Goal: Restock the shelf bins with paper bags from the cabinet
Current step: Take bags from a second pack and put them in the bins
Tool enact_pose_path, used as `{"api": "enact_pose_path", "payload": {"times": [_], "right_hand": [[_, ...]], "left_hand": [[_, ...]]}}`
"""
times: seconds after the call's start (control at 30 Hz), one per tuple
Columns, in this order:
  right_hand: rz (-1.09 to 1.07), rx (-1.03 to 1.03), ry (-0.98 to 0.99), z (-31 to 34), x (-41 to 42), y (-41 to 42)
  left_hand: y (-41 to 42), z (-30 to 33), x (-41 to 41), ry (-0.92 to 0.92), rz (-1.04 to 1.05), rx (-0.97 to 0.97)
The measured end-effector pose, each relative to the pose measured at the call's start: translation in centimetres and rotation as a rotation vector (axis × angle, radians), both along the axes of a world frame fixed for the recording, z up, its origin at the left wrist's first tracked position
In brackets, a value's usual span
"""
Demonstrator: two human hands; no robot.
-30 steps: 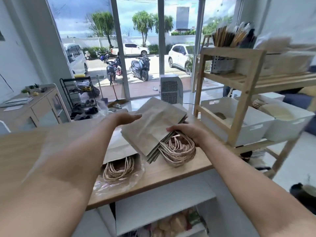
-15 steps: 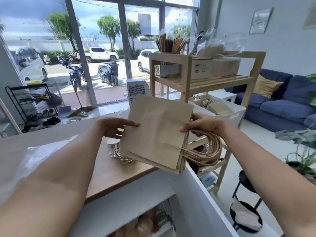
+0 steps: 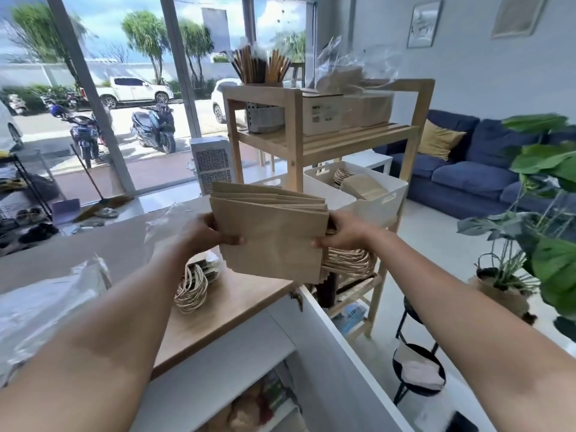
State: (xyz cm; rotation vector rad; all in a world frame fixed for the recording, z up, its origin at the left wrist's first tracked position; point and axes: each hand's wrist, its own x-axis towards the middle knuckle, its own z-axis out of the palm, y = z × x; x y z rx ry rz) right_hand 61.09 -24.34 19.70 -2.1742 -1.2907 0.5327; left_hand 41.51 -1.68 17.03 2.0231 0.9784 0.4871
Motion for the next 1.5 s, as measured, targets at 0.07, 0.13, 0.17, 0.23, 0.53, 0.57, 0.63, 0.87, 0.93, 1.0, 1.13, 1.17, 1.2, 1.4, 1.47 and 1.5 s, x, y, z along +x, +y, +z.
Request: {"api": "enact_pose_path", "payload": {"times": [0.07, 0.13, 0.17, 0.23, 0.53, 0.57, 0.63, 0.87, 0.93, 1.0, 1.13, 1.17, 1.2, 1.4, 1.47, 1.5], "right_hand": [[0.013, -0.009, 0.018, -1.0, 0.2, 1.2], [0.022, -0.054, 0.004, -1.7, 0.4, 2.0], [0.019, -0.081, 0.002, -2.0, 0.6, 2.3], [0.001, -0.131, 0.009, -2.7, 1.1, 2.9], [-0.072, -0.210, -0.015, -2.7, 3.2, 4.4], [-0.076, -0.218, -0.017, -2.8, 3.3, 4.5], [-0.076, -0.229, -0.011, -3.2, 3.5, 4.7], [-0.089, -0.167, 0.119, -4.3, 3.7, 5.5], [-0.087, -0.178, 0.111, -3.7, 3.0, 5.4], [-0.092, -0.183, 0.093, -3.5, 2.7, 5.5], [-0.091, -0.166, 0.016, -3.6, 2.2, 5.5], [-0.079, -0.154, 0.024, -3.8, 2.2, 5.6], [-0.066, -0.145, 0.063, -3.7, 2.3, 5.5], [0.024, 0.044, 0.344, -0.3, 3.3, 4.9], [0.083, -0.027, 0.329, 0.9, 3.8, 5.1], [0.110, -0.083, 0.303, 1.3, 3.9, 5.2]], "left_hand": [[0.8, -0.8, -0.3, 0.023, 0.010, 0.019], [1.0, -1.9, -0.5, 0.037, 0.027, -0.012], [1.0, -2.3, -0.5, 0.034, 0.022, -0.037], [1.1, -2.6, -0.4, 0.029, -0.004, -0.093], [3.3, -4.0, 1.2, 0.026, -0.266, -0.301], [3.3, -3.4, 1.2, 0.041, -0.297, -0.287], [3.2, -1.5, 1.1, 0.048, -0.337, -0.260], [3.5, 2.0, 3.1, 0.281, -0.303, 0.138], [3.1, 2.7, 3.6, 0.469, -0.323, 0.367], [2.5, 3.2, 4.3, 0.577, -0.337, 0.563], [0.8, 3.4, 6.1, 0.597, -0.410, 0.620], [0.5, 3.2, 6.4, 0.587, -0.425, 0.616], [0.4, 3.0, 6.7, 0.584, -0.430, 0.619], [0.5, 2.3, 7.2, 0.592, -0.407, 0.720], [0.5, 2.2, 7.2, 0.589, -0.410, 0.724], [0.5, 2.3, 7.3, 0.594, -0.414, 0.726]]}}
